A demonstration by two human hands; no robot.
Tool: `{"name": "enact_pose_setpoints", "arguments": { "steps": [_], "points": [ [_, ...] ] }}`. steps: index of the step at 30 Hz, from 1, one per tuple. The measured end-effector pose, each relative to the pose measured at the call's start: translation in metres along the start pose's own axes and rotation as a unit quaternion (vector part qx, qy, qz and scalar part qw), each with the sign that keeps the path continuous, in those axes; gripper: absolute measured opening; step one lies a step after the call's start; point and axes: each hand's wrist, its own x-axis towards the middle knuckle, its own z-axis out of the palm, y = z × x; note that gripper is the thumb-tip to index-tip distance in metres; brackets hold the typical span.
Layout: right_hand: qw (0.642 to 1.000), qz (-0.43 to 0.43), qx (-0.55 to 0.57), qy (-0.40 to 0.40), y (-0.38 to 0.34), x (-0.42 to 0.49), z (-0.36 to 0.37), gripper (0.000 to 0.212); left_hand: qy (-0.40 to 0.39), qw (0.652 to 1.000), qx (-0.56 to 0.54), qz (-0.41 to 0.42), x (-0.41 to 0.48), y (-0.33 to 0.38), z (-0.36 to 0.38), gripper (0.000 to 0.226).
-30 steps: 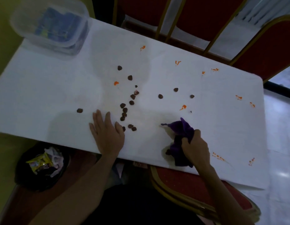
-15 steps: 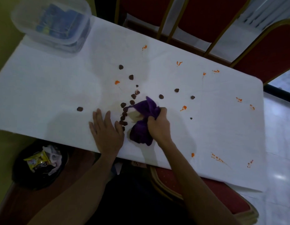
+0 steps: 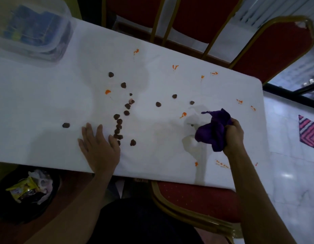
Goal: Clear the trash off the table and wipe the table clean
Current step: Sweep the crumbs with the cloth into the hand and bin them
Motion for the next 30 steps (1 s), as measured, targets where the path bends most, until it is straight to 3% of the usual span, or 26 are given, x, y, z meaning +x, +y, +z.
{"name": "enact_pose_setpoints", "arguments": {
  "steps": [2,5,8,14,22,26,30],
  "points": [
    [0.993,-0.01,-0.115,0.024,0.007,0.021,0.0,0.047,-0.001,1.0,-0.002,-0.002,0.0,0.0,0.0,0.054],
    [0.942,0.007,-0.335,0.004,0.032,0.03,0.01,0.048,-0.003,1.0,-0.003,-0.007,0.0,0.0,0.0,0.054],
    [0.908,-0.001,-0.419,0.011,0.057,0.024,0.023,0.075,-0.002,1.0,0.002,-0.007,0.001,-0.001,0.001,0.054],
    [0.911,-0.056,-0.407,0.038,0.063,0.01,0.046,0.047,0.001,1.0,0.003,-0.003,0.0,0.0,0.002,0.054],
    [0.912,-0.179,-0.34,-0.146,0.067,-0.036,0.095,0.036,0.013,1.0,0.012,0.0,-0.001,-0.001,0.004,0.054],
    [0.946,-0.179,-0.262,-0.07,0.025,-0.009,0.081,0.031,0.027,1.0,0.014,0.006,-0.001,-0.001,0.005,0.053],
    [0.946,-0.179,-0.272,0.004,-0.017,0.05,0.063,0.033,0.03,0.999,0.028,0.012,-0.001,0.001,0.006,0.053]
  ]
}}
